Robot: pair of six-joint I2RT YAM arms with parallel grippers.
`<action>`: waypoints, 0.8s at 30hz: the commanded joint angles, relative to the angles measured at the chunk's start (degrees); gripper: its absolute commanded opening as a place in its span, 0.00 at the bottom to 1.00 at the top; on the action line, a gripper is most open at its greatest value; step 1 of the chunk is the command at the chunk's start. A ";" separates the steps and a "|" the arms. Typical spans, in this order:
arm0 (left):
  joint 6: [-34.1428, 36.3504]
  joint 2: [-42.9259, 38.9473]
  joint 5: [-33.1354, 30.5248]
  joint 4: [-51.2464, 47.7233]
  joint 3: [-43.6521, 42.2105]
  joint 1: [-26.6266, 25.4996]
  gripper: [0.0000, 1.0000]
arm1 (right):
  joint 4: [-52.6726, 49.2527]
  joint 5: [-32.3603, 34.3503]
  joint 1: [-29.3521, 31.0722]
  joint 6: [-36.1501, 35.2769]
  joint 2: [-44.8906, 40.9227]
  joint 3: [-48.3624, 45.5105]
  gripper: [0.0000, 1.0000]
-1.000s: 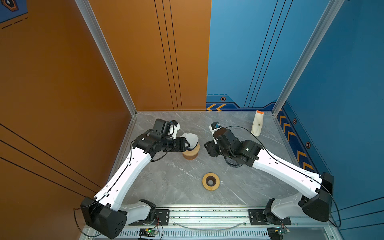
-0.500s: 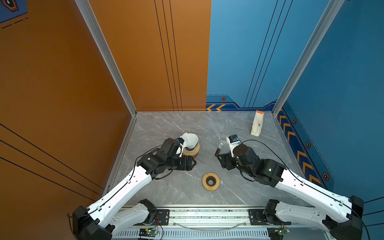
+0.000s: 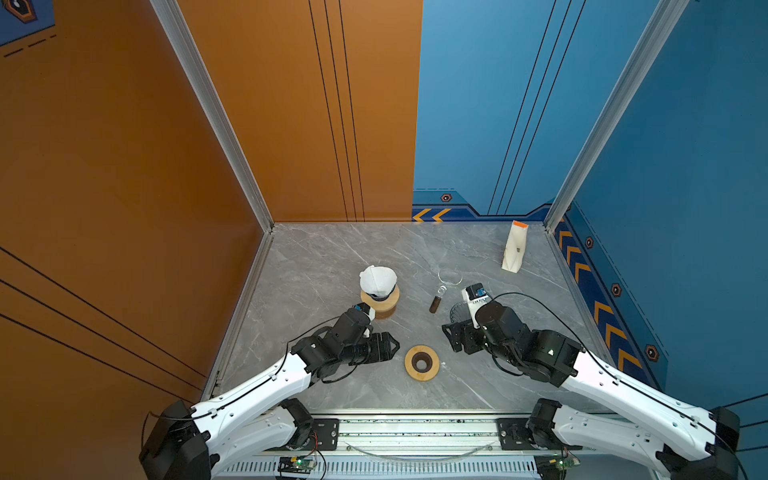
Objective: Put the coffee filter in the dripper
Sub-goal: 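Move left gripper down to the wooden ring while right gripper approaches it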
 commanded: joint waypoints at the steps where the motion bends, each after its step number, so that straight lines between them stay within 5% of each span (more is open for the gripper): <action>1: -5.72 2.69 1.72 10.12 -2.78 -1.19 0.81 | -2.14 0.08 -0.65 0.32 -1.21 -1.39 1.00; 24: -18.72 20.10 1.21 29.00 -8.50 -9.49 0.59 | 2.29 -5.20 -6.88 -3.14 -1.85 -8.27 1.00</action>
